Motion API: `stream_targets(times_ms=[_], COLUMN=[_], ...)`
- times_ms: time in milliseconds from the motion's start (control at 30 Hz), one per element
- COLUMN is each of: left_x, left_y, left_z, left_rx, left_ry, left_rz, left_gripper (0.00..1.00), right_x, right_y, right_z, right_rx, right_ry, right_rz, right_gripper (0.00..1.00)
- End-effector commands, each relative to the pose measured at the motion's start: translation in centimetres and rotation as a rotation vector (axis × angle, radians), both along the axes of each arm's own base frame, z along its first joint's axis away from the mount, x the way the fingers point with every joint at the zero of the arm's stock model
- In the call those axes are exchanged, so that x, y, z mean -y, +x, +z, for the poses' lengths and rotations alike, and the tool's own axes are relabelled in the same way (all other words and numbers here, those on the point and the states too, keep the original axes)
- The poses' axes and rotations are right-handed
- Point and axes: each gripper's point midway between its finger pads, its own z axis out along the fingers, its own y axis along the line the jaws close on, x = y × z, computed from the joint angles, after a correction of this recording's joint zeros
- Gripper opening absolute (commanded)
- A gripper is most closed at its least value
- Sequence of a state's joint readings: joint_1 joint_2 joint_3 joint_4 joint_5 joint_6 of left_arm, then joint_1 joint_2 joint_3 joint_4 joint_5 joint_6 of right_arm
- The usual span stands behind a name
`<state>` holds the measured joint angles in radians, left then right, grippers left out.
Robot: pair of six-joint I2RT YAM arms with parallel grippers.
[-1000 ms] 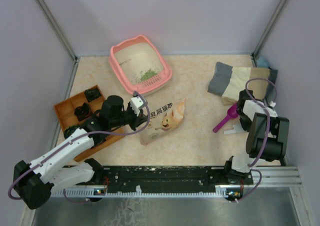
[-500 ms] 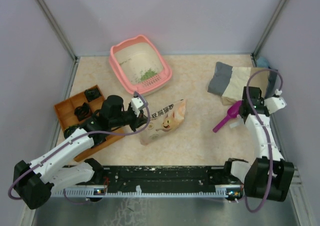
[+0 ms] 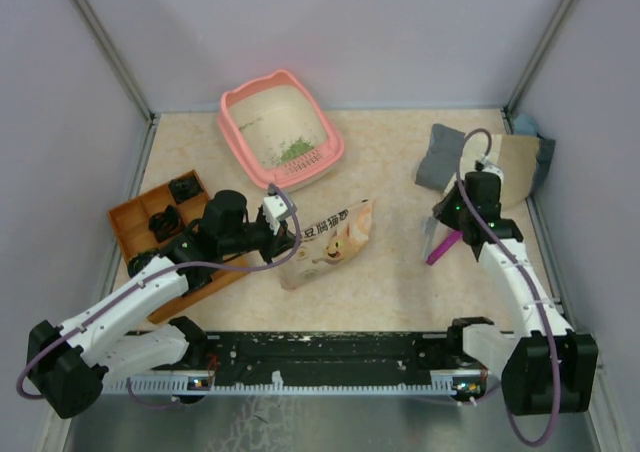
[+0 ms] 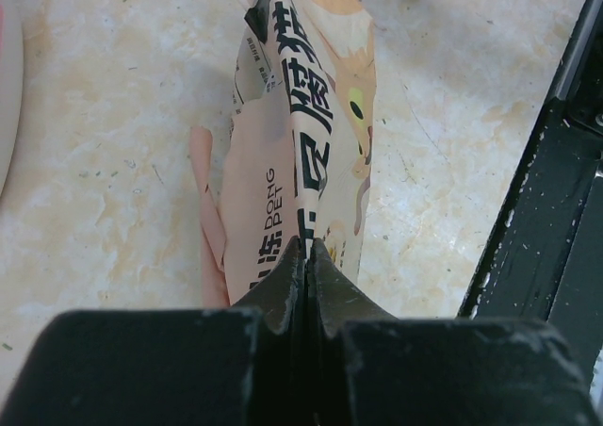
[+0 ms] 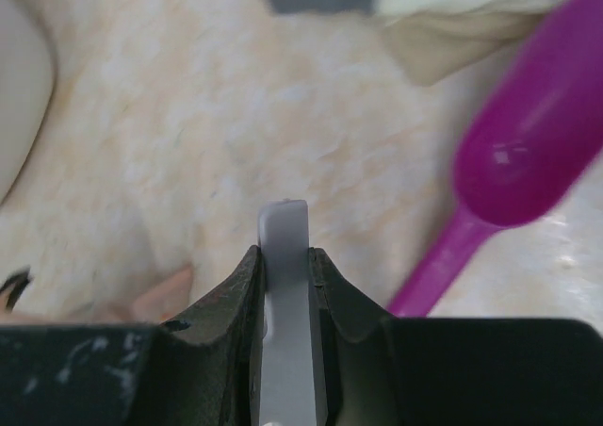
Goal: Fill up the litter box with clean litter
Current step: Place the clamp at the center of the board.
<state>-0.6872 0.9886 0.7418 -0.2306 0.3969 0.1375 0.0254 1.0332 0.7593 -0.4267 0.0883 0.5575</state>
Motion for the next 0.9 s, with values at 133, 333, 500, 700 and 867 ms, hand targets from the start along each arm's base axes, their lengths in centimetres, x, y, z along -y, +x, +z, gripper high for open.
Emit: stream_targets(times_ms=[133, 333, 500, 700, 867], left_x=[1.7, 2.6, 2.4, 1.6, 0.7], left_y=[-0.3, -2.0, -1.1, 0.9, 2.2], left_z=[4.3, 3.9, 3.4, 3.8, 4.2], left_rx=[0.103, 0.04, 0.039, 0.067, 0.092], left_ry=[-0.122, -0.148, -0.118, -0.103, -0.088], left_rz=[-0.094, -0.194, -0.157, -0.031, 0.064], left_gripper=[0.0, 0.0, 0.0, 0.0, 0.0], right_x=[-8.8, -8.5, -9.3, -8.7, -7.6], right_y=[0.3, 1.2, 1.8, 2.4, 2.2], right_z=[-0.4, -4.1, -6.5, -7.9, -6.4], right_rx=[0.058, -0.068, -0.134, -0.19, -0.182], right_ry=[0.027, -0.048, -0.113, -0.152, -0.199], right_rz=[0.477, 0.475, 0.478, 0.443, 0.4], right_gripper=[0.0, 0.0, 0.0, 0.17, 0.42])
